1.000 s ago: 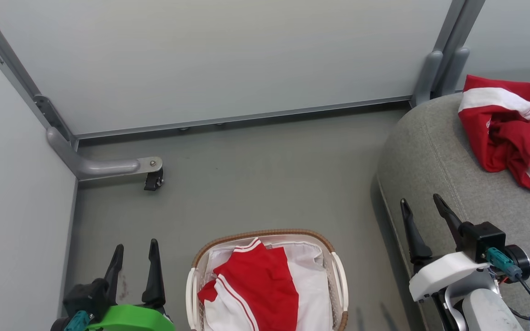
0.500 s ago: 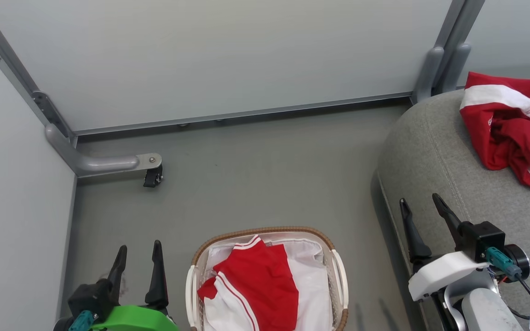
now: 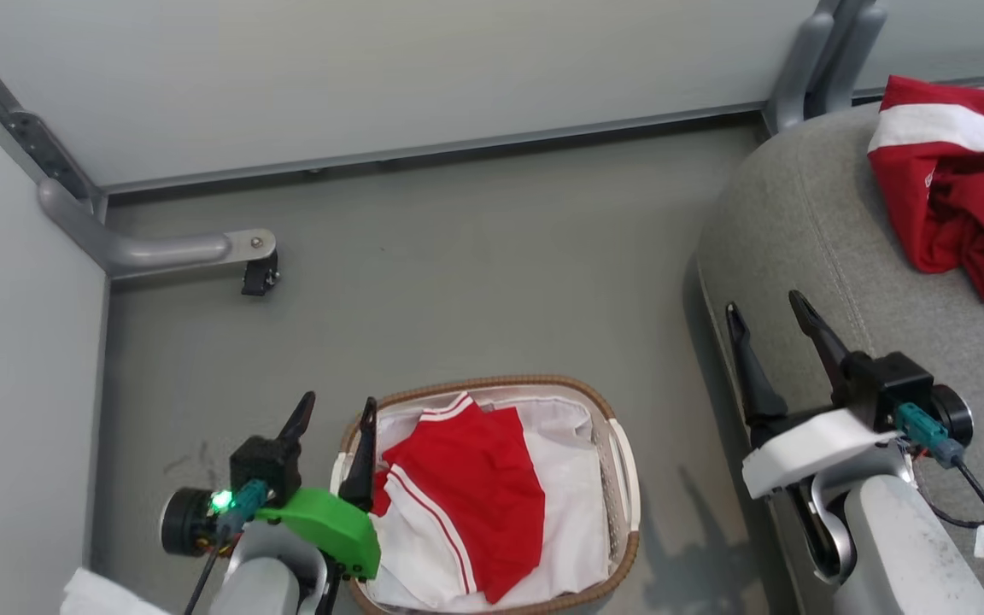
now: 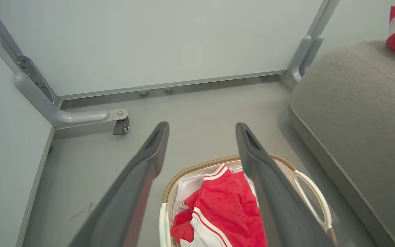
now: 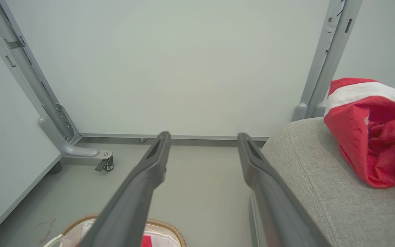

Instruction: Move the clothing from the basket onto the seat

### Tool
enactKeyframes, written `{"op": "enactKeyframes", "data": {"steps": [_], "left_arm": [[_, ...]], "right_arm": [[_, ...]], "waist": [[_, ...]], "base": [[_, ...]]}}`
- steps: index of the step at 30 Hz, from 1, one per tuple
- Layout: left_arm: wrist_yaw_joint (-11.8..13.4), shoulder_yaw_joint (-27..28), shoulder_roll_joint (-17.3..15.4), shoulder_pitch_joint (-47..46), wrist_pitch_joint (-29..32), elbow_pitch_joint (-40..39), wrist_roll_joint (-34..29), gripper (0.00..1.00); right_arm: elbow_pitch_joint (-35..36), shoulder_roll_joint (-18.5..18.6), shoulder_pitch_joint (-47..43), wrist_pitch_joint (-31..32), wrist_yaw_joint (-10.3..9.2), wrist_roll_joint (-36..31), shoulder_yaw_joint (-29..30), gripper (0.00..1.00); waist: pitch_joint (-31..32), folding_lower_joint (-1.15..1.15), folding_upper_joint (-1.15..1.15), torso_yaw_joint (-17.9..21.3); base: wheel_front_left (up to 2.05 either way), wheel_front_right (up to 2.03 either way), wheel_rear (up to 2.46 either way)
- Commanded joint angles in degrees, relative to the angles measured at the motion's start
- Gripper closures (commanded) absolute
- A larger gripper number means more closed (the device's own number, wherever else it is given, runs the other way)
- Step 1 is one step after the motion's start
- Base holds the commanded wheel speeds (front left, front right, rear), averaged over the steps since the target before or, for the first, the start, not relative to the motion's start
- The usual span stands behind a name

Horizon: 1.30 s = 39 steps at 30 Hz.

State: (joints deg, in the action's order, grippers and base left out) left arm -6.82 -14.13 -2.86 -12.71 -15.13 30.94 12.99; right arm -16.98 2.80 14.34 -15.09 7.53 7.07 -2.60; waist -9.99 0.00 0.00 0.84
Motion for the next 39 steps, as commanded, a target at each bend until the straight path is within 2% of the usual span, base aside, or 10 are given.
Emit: {"op": "enactKeyframes", "data": {"steps": [1, 10, 16, 27, 34, 39], "left_arm": [[-0.22, -0.96, -0.36, -2.89, -0.03, 2.66, -1.25, 0.00], [-0.61, -6.90, -1.23, -17.73, 2.56, 21.96, -3.91, 0.00], [-0.69, -9.94, -2.12, -24.62, 4.87, 30.25, -4.91, 0.00], [-0.71, -14.83, -5.50, -31.69, 7.37, 37.95, -4.20, 0.00], [1.17, -14.25, -7.59, -34.17, 8.52, 40.38, -3.35, 0.00], [1.21, -14.36, -8.28, -34.76, 10.41, 41.27, -2.76, 0.00]], "right_arm": [[0.48, 0.19, 1.51, -0.12, -0.08, -0.35, -0.42, 0.00], [2.27, 0.17, 8.67, -0.12, -0.08, 0.27, -3.02, 0.00], [3.64, 0.12, 12.45, -0.12, -0.08, 1.92, -4.93, 0.00], [5.91, 0.14, 16.63, -0.12, -0.08, 4.59, -7.77, 0.00], [6.56, 0.13, 17.05, -0.12, -0.08, 5.80, -8.67, 0.00], [6.69, 0.14, 17.09, -0.12, -0.08, 6.54, -8.98, 0.00]], "waist": [[-4.77, 0.00, 0.00, 2.01], [-16.85, 0.00, 0.00, 7.10], [-24.00, 0.00, 0.00, 10.64], [-31.64, 0.00, 0.00, 15.45], [-33.30, 0.00, 0.00, 16.68], [-34.13, 0.00, 0.00, 17.33]], "base": [[0.00, 0.00, 0.00], [0.00, 0.00, 0.00], [0.00, 0.00, 0.00], [0.00, 0.00, 0.00], [0.00, 0.00, 0.00], [0.00, 0.00, 0.00]]}}
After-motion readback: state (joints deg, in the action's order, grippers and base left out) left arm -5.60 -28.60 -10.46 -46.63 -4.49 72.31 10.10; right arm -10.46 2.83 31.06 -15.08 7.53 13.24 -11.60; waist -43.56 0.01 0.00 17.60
